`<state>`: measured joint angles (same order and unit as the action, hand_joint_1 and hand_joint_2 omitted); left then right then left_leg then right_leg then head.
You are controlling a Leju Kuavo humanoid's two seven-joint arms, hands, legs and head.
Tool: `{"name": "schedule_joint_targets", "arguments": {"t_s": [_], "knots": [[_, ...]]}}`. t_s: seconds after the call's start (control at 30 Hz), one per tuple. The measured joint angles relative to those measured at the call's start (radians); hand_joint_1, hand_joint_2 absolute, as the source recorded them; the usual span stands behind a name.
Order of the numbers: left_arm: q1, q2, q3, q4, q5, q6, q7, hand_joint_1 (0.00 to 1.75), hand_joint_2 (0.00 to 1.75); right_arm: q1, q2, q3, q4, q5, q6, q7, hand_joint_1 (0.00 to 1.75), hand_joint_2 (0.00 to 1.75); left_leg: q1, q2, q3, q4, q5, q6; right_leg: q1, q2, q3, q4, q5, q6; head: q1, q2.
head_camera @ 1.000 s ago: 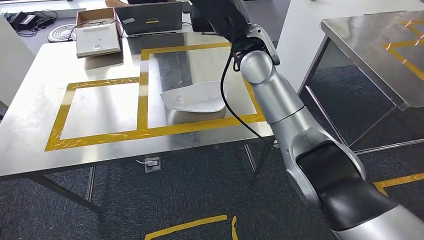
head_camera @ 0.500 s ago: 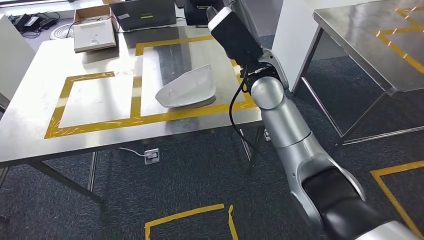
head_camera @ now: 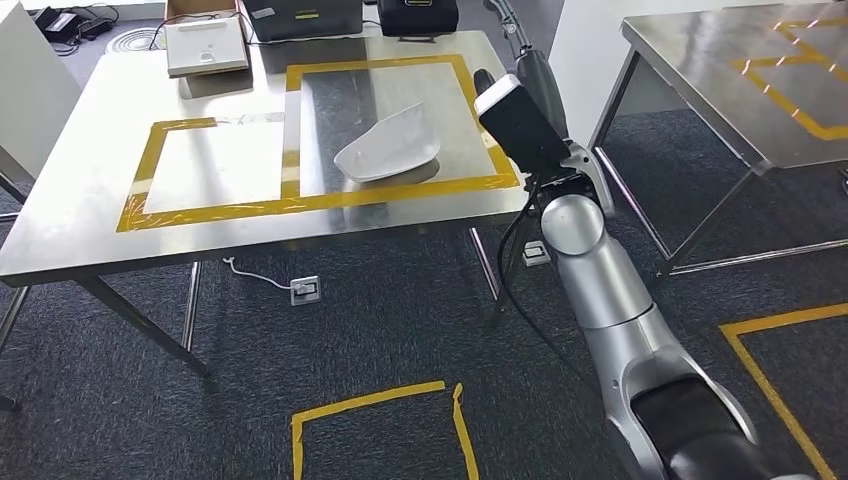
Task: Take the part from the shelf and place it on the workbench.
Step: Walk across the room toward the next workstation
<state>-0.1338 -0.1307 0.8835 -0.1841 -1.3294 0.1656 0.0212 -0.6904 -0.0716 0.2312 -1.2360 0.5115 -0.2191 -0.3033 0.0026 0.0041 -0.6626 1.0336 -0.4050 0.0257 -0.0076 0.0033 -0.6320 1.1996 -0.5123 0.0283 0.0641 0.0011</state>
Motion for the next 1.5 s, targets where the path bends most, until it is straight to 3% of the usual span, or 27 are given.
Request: {"name": "schedule_joint_targets", "arguments": {"t_s": [0.07,0.1,0.2,0.27,0.33,0.37,0.4,0.43,0.5,0.57,0.63,0.7,0.77,0.83,0.87,0.9,0.93,0.97,1.03,1.1,1.13,1.2,1.27,1.37,1.4,1.47,1.5], "knots": [[0.000,-0.003,0.000,0.000,0.000,0.000,-0.001,0.00,0.00,0.007,-0.009,0.000,-0.008,0.013,-0.003,-0.005,0.00,0.00,0.000,0.000,-0.015,0.001,0.019,-0.009,0.008,-0.001,0.092,-0.132,-0.007,-0.013,0.001,0.000],[0.000,-0.005,0.000,0.000,-0.001,0.000,0.000,0.00,0.00,0.013,-0.014,0.000,-0.010,0.017,-0.008,-0.010,0.00,0.00,0.001,-0.001,-0.017,-0.001,0.029,-0.015,0.012,-0.001,0.114,-0.170,-0.017,-0.020,0.004,0.000],[0.004,-0.008,0.000,0.000,-0.005,0.000,0.003,0.00,0.00,0.045,-0.030,0.000,-0.011,0.011,-0.032,-0.036,0.00,0.00,0.004,-0.004,-0.020,-0.011,0.045,-0.034,0.013,-0.002,0.111,-0.194,0.007,-0.040,0.010,0.000],[0.010,-0.008,0.000,0.000,-0.006,0.000,0.005,0.00,0.00,0.067,-0.038,0.000,-0.011,0.001,-0.040,-0.051,0.00,0.00,0.004,-0.006,-0.040,0.034,-0.013,-0.044,0.006,-0.004,0.094,-0.204,0.036,-0.051,0.008,0.000],[0.014,-0.008,0.000,0.000,-0.002,0.000,0.000,0.00,0.00,0.089,-0.046,0.000,-0.011,-0.010,-0.034,-0.059,0.00,0.00,0.008,-0.006,-0.069,0.151,-0.112,-0.052,0.004,-0.004,0.066,-0.204,0.060,-0.055,0.005,0.000],[0.015,-0.008,0.001,0.000,0.002,0.000,-0.005,0.00,0.00,0.101,-0.049,0.000,-0.012,-0.015,-0.026,-0.060,0.00,0.00,0.010,-0.006,-0.078,0.211,-0.142,-0.056,0.003,-0.004,0.050,-0.203,0.071,-0.054,0.005,0.000],[0.017,-0.007,0.002,0.000,0.008,0.000,-0.011,0.00,0.00,0.113,-0.053,0.000,-0.014,-0.020,-0.017,-0.060,0.00,0.00,0.011,-0.006,-0.076,0.250,-0.149,-0.060,0.003,-0.004,0.034,-0.200,0.082,-0.052,0.005,0.000],[0.020,-0.007,0.003,0.000,0.015,0.001,-0.016,0.00,0.00,0.126,-0.056,0.000,-0.016,-0.023,-0.008,-0.059,0.00,0.00,0.012,-0.006,-0.059,0.260,-0.137,-0.062,0.002,-0.005,0.017,-0.197,0.093,-0.049,0.005,0.000],[0.024,-0.005,0.009,0.000,0.036,0.002,-0.023,0.00,0.00,0.150,-0.061,0.000,-0.022,-0.023,0.014,-0.060,0.00,0.00,0.016,-0.006,0.022,0.179,-0.100,-0.064,0.000,-0.006,-0.014,-0.188,0.112,-0.041,0.006,0.000],[0.028,-0.005,0.020,0.000,0.058,0.006,-0.029,0.00,0.00,0.176,-0.063,0.000,-0.025,-0.020,0.039,-0.062,0.00,0.00,0.015,-0.010,0.111,0.056,-0.110,-0.058,0.000,-0.006,-0.035,-0.181,0.129,-0.029,0.008,0.000],[0.034,-0.006,0.033,0.000,0.073,0.013,-0.030,0.00,0.00,0.205,-0.062,0.002,-0.023,-0.022,0.061,-0.068,0.00,0.00,0.010,-0.016,0.138,0.005,-0.126,-0.040,0.002,-0.005,-0.040,-0.181,0.145,-0.016,0.013,0.000],[0.042,-0.005,0.045,0.000,0.080,0.017,-0.022,0.00,0.00,0.228,-0.061,0.002,-0.002,-0.037,0.090,-0.079,0.00,0.00,0.008,-0.016,0.125,0.005,-0.112,-0.021,-0.001,-0.004,-0.044,-0.183,0.153,-0.004,0.015,0.000],[0.046,-0.002,0.053,0.000,0.081,0.018,-0.011,0.00,0.00,0.250,-0.064,-0.002,0.040,-0.051,0.111,-0.093,0.00,0.00,0.008,-0.012,0.106,0.003,-0.090,-0.004,-0.005,-0.003,-0.066,-0.139,0.098,0.005,0.015,0.000],[0.050,0.002,0.057,0.000,0.078,0.018,-0.008,0.00,0.00,0.268,-0.069,-0.010,0.099,-0.049,0.103,-0.114,0.00,0.00,0.006,-0.011,0.078,0.003,-0.066,0.006,-0.005,-0.003,-0.102,-0.021,-0.008,0.009,0.016,0.000],[0.053,0.005,0.057,0.000,0.074,0.018,-0.008,0.00,0.00,0.276,-0.072,-0.017,0.134,-0.046,0.092,-0.125,0.00,0.00,0.003,-0.011,0.062,0.004,-0.055,0.008,-0.003,-0.003,-0.115,0.046,-0.046,0.009,0.016,0.000],[0.056,0.007,0.058,0.000,0.069,0.017,-0.009,0.00,0.00,0.283,-0.076,-0.025,0.172,-0.043,0.080,-0.136,0.00,0.00,0.001,-0.011,0.048,0.005,-0.045,0.010,-0.001,-0.003,-0.118,0.093,-0.061,0.007,0.016,0.000],[0.059,0.010,0.058,0.000,0.064,0.017,-0.009,0.00,0.00,0.289,-0.079,-0.035,0.212,-0.043,0.069,-0.143,0.00,0.00,-0.002,-0.011,0.035,0.006,-0.036,0.010,0.002,-0.003,-0.104,0.108,-0.056,0.003,0.017,0.000],[0.062,0.013,0.058,0.000,0.059,0.016,-0.009,0.00,0.00,0.293,-0.083,-0.047,0.255,-0.044,0.059,-0.149,0.00,0.00,-0.004,-0.011,0.024,0.007,-0.027,0.011,0.007,-0.003,-0.070,0.086,-0.035,-0.003,0.017,0.000],[0.062,0.017,0.058,0.000,0.051,0.016,-0.010,0.00,0.00,0.291,-0.094,-0.075,0.343,-0.050,0.046,-0.157,0.00,0.00,-0.007,-0.010,0.008,0.008,-0.011,0.010,0.019,-0.002,0.034,-0.044,-0.002,-0.025,0.017,0.000],[0.061,0.020,0.058,0.000,0.048,0.014,-0.012,0.00,0.00,0.286,-0.107,-0.108,0.430,-0.058,0.041,-0.157,0.00,0.00,-0.005,-0.010,0.000,0.004,0.005,0.003,0.031,-0.004,0.108,-0.160,-0.006,-0.043,0.018,0.000],[0.061,0.022,0.058,0.000,0.048,0.013,-0.013,0.00,0.00,0.285,-0.114,-0.125,0.479,-0.064,0.043,-0.149,0.00,0.00,-0.002,-0.010,-0.002,0.001,0.014,-0.003,0.036,-0.005,0.119,-0.186,-0.011,-0.049,0.021,0.000],[0.063,0.027,0.058,0.000,0.048,0.011,-0.015,0.00,0.00,0.287,-0.121,-0.158,0.584,-0.073,0.058,-0.115,0.00,0.00,0.001,-0.010,-0.002,-0.008,0.028,-0.015,0.036,-0.007,0.119,-0.206,0.009,-0.055,0.027,0.000],[0.065,0.031,0.058,0.000,0.049,0.010,-0.016,0.00,0.00,0.297,-0.121,-0.186,0.678,-0.083,0.081,-0.065,0.00,0.00,-0.001,-0.010,-0.015,0.017,-0.008,-0.025,0.028,-0.011,0.112,-0.222,0.034,-0.061,0.028,0.000],[0.065,0.033,0.059,0.000,0.053,0.010,-0.018,0.00,0.00,0.332,-0.113,-0.228,0.790,-0.132,0.144,0.012,0.00,0.00,0.005,-0.010,-0.056,0.175,-0.144,-0.043,0.020,-0.017,0.080,-0.224,0.064,-0.062,0.024,0.000],[0.065,0.034,0.059,0.000,0.054,0.010,-0.017,0.00,0.00,0.349,-0.109,-0.247,0.820,-0.162,0.174,0.037,0.00,0.44,0.008,-0.010,-0.061,0.227,-0.164,-0.048,0.018,-0.019,0.066,-0.222,0.072,-0.060,0.024,0.000],[0.065,0.034,0.060,0.000,0.056,0.003,-0.018,0.00,0.00,0.385,-0.099,-0.300,0.872,-0.241,0.239,0.098,0.00,1.31,0.013,-0.009,-0.035,0.255,-0.141,-0.058,0.012,-0.022,0.036,-0.215,0.087,-0.051,0.024,0.000],[0.065,0.034,0.061,0.000,0.057,-0.004,-0.019,0.00,0.44,0.402,-0.094,-0.331,0.892,-0.278,0.264,0.127,0.00,1.75,0.016,-0.009,0.003,0.218,-0.116,-0.063,0.007,-0.022,0.020,-0.209,0.093,-0.045,0.024,0.000]]}}
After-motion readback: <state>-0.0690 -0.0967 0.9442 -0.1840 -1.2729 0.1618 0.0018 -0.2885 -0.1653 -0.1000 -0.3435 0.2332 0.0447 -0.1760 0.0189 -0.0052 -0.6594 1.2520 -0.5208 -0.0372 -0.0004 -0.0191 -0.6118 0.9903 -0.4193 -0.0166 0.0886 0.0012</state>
